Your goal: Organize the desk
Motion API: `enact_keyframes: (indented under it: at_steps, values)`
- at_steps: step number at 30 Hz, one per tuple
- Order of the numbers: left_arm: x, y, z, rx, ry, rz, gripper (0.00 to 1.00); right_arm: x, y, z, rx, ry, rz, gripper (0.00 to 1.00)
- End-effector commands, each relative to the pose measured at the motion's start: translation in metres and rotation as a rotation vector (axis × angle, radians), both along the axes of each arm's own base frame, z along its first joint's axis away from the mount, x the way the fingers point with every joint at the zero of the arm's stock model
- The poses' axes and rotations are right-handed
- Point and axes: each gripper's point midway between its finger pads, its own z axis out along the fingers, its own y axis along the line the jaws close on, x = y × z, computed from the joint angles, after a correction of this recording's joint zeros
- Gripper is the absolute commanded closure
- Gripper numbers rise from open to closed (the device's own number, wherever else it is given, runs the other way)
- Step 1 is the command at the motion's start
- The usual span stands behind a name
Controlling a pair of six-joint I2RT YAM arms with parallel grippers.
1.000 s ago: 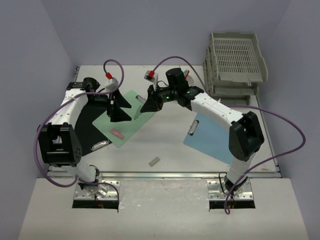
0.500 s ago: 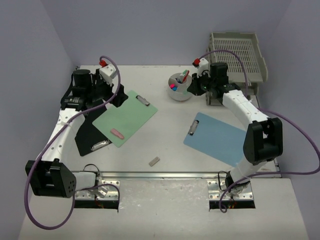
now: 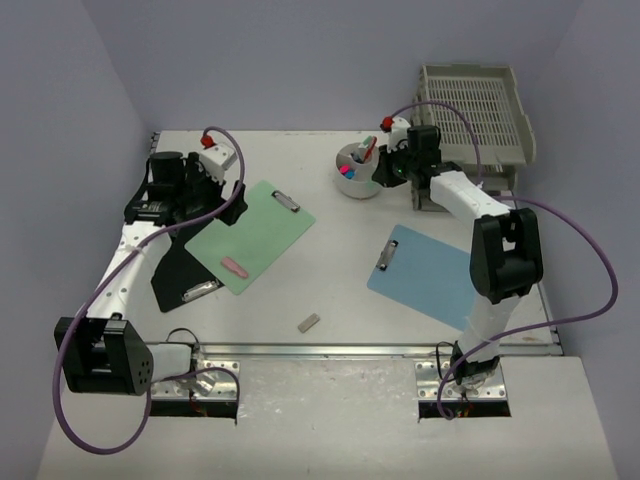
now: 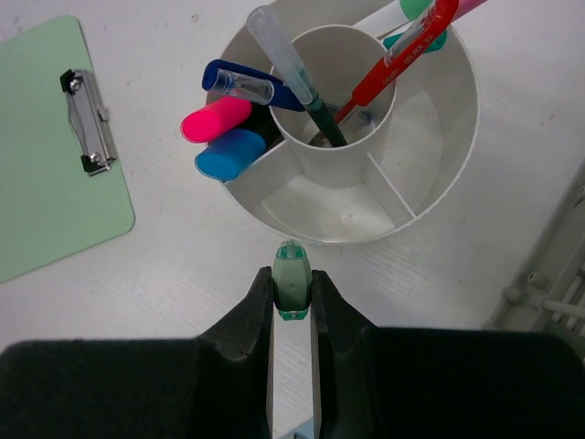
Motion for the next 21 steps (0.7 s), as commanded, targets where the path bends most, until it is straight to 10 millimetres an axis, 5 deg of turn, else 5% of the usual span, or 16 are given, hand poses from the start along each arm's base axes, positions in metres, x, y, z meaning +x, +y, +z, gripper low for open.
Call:
enact_keyframes:
  at_steps: [1, 10, 21]
  values:
    - [-0.009, -0.001, -0.012, 0.027, 0.006, -0.067, 0.00, 0.033, 0.009, 0.059, 0.068, -0.168, -0.020, 1.00]
    - [-0.017, -0.006, -0.022, 0.057, 0.004, -0.146, 0.00, 0.022, 0.016, 0.079, 0.130, -0.167, -0.003, 1.00]
    - [-0.032, -0.002, -0.062, 0.220, 0.050, -0.338, 0.00, 0.041, 0.019, 0.067, 0.128, -0.161, -0.016, 1.00]
